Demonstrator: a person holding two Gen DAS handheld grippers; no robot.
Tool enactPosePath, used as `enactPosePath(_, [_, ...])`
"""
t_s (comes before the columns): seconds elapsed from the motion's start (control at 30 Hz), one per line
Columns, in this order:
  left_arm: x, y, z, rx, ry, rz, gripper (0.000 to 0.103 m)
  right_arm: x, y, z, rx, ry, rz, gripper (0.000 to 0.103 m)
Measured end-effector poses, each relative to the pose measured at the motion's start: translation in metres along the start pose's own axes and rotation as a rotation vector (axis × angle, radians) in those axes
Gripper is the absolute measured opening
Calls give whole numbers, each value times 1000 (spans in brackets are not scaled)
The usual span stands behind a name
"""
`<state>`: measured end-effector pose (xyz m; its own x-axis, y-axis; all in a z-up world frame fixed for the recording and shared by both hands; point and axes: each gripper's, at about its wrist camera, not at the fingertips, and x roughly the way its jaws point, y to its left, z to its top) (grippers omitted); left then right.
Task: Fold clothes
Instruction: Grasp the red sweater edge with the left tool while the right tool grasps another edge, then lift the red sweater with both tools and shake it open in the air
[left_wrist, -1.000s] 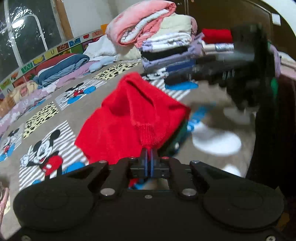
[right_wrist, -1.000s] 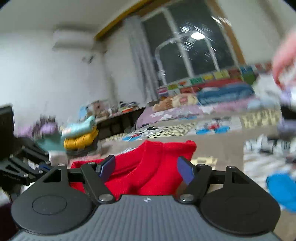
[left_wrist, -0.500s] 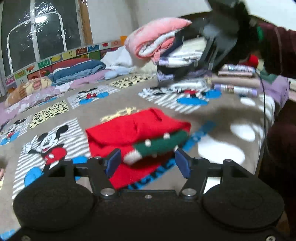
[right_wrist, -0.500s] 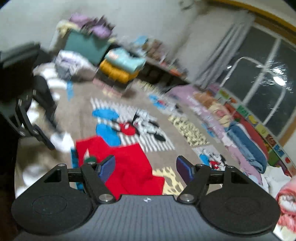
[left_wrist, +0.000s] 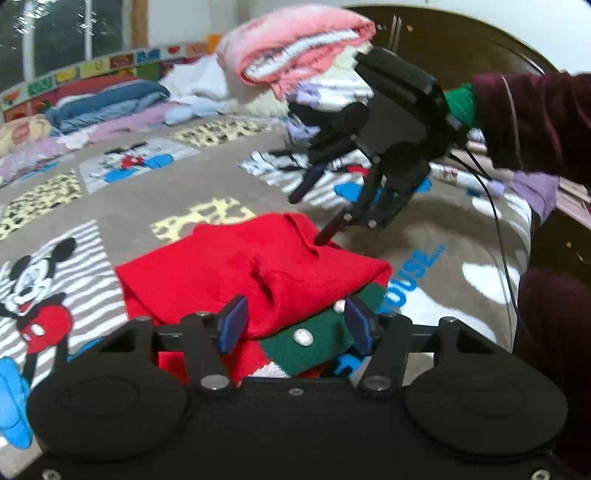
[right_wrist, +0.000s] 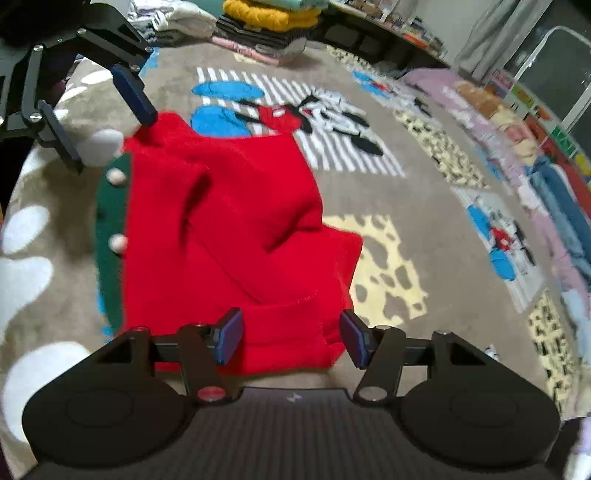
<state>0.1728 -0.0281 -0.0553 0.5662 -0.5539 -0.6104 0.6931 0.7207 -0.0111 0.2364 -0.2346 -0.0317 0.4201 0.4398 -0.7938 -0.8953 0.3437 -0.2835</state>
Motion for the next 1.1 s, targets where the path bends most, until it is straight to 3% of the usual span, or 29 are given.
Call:
enactPosePath(0.07, [7, 2, 0, 6, 20, -24, 51, 7, -7, -4, 9, -2, 42, 58])
enactPosePath(0.13, [14, 5, 1, 8, 44, -50, 37, 12, -12, -6, 19, -3, 89, 58])
enactPosePath(0.27, [24, 3, -3, 33, 75, -64, 34, 22, -24, -6, 33, 5, 172, 58])
enactPosePath(0.4, [29, 8, -6, -6, 83, -62, 27, 33, -30, -9, 66, 15, 243, 57])
enactPosePath(0.47, [30, 14, -6, -48, 82, -67, 22, 38, -32, -12, 82, 18, 268, 55])
enactPosePath(0.53, [31, 18, -5, -84, 90, -73, 17, 40, -30, -16, 104, 7, 281, 42])
enactPosePath(0.63, [29, 16, 2, -80, 122, -50, 12, 36, -22, -19, 120, -5, 254, 32])
enactPosePath(0.7, [26, 11, 7, -58, 144, -26, 11, 30, -16, -20, 124, -14, 227, 15])
enactPosePath(0.87, [15, -3, 18, 9, 182, 39, 8, -4, -3, -22, 152, -65, 128, 14])
enactPosePath(1.1, [-24, -27, 35, 109, 150, 131, 6, -74, 19, -10, 154, -146, 9, 14])
